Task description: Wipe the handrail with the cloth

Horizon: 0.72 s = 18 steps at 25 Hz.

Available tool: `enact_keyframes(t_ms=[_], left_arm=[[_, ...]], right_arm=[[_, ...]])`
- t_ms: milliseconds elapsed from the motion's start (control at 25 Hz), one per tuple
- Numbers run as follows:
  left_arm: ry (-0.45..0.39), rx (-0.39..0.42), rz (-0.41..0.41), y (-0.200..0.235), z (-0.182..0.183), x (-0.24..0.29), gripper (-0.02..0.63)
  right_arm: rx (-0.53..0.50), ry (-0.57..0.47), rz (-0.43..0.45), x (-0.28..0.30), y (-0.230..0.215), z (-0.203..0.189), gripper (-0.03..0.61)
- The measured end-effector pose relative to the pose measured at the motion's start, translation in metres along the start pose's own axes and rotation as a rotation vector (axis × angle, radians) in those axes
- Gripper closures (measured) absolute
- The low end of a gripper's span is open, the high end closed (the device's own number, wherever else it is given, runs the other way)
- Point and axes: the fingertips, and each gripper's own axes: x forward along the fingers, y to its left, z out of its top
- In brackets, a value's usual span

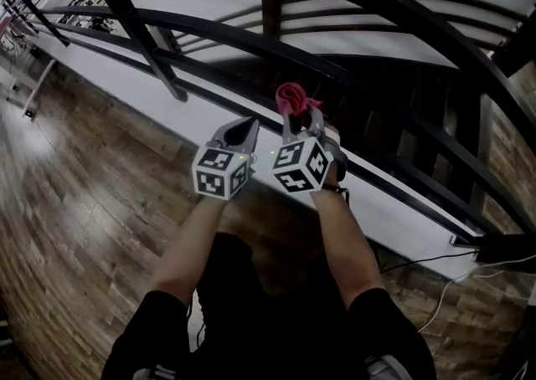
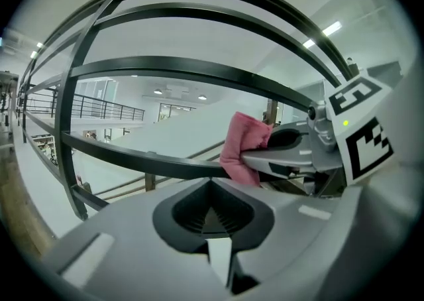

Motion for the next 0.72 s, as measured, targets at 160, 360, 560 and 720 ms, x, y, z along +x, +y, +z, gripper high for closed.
enact_keyframes(t_ms=[160,360,560,720], left_arm=[[0.008,0.004,-0.014,-0.021,0.000,0.002,0.615],[0.000,-0.004,-0.006,-0.034,-0.002,0.007,0.615],[-0.001,0.026,-0.016,-0.054,-0.004,0.008,0.615],[0.006,0.058,-0.043,-0.078,-0.004,0.013,0.615]], right_arm=[[0.012,0.007,0.003,-0.009,-0.007,-0.009,0.538],[0.009,0.007,0.001,-0.019,-0.016,-0.023,0.538],[0.018,0.010,-0.005,-0.036,-0.026,-0.036,0.538],[0.022,0.011,-0.006,-0.047,-0.037,-0.049,0.538]])
